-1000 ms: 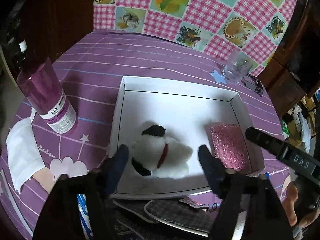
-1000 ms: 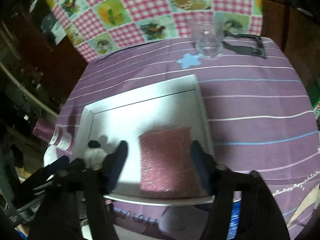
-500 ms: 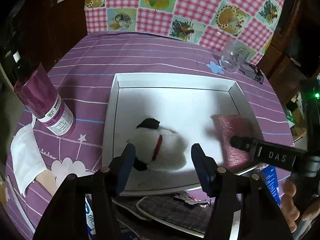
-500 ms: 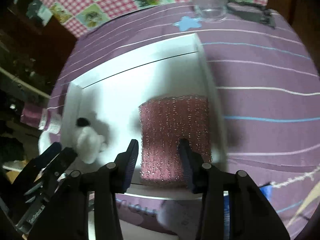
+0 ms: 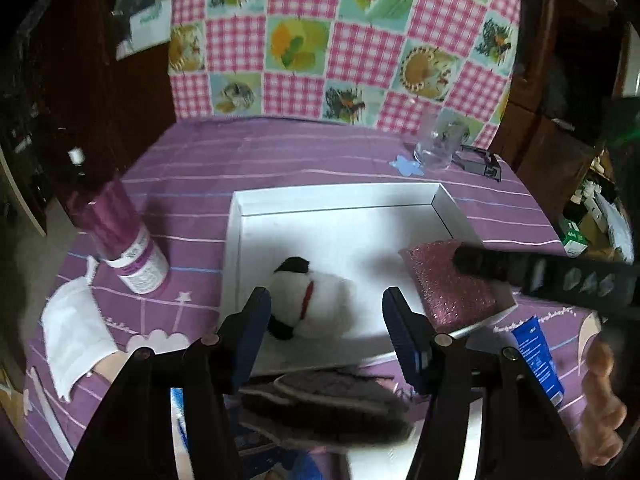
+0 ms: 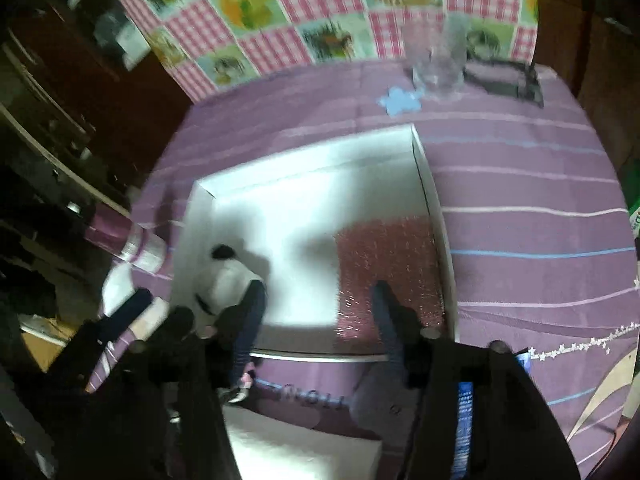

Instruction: Organize soft objects

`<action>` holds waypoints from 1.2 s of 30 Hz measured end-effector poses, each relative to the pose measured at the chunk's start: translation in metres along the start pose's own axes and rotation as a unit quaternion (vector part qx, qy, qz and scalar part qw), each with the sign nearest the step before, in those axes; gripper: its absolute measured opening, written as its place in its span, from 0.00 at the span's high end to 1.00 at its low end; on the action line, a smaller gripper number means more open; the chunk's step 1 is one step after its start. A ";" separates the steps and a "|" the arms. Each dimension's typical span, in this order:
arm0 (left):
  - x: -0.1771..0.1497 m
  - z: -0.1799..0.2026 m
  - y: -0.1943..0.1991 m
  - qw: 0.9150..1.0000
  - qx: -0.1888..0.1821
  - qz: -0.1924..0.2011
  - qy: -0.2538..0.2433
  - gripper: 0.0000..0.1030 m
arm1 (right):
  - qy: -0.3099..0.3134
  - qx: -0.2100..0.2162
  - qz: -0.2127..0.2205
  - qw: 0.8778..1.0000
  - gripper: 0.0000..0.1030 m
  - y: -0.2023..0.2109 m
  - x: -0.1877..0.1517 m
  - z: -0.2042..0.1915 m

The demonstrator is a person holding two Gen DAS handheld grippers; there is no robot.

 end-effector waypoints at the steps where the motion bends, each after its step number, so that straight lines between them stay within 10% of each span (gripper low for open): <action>1: -0.002 -0.002 0.005 1.000 0.001 0.009 0.001 0.43 | 0.014 -0.007 0.015 1.000 0.40 0.007 -0.002 -0.005; 14: -0.056 0.020 0.063 0.991 -0.085 0.082 -0.062 0.43 | 0.107 -0.027 0.162 0.981 0.39 0.087 -0.069 -0.002; 25: -0.105 0.017 0.073 0.991 -0.050 0.121 -0.040 0.35 | 0.157 -0.034 0.156 0.975 0.38 0.086 -0.150 0.014; 32: -0.111 0.008 0.067 0.991 -0.095 0.092 -0.006 0.34 | 0.158 -0.025 0.149 0.976 0.38 0.083 -0.159 0.011; 36: -0.114 0.012 0.074 0.992 -0.055 0.114 -0.011 0.31 | 0.138 -0.044 0.148 0.978 0.38 0.082 -0.161 0.014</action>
Point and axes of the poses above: each gripper's, at about its wrist camera, not at the fingertips, and y roughly against the way its jaws point, z to its right, x to its top, the point moved 1 cm from there along -y, roughly the way its jaws point, and after that the axes turned 2 degrees about x, right-handed, at the moved point
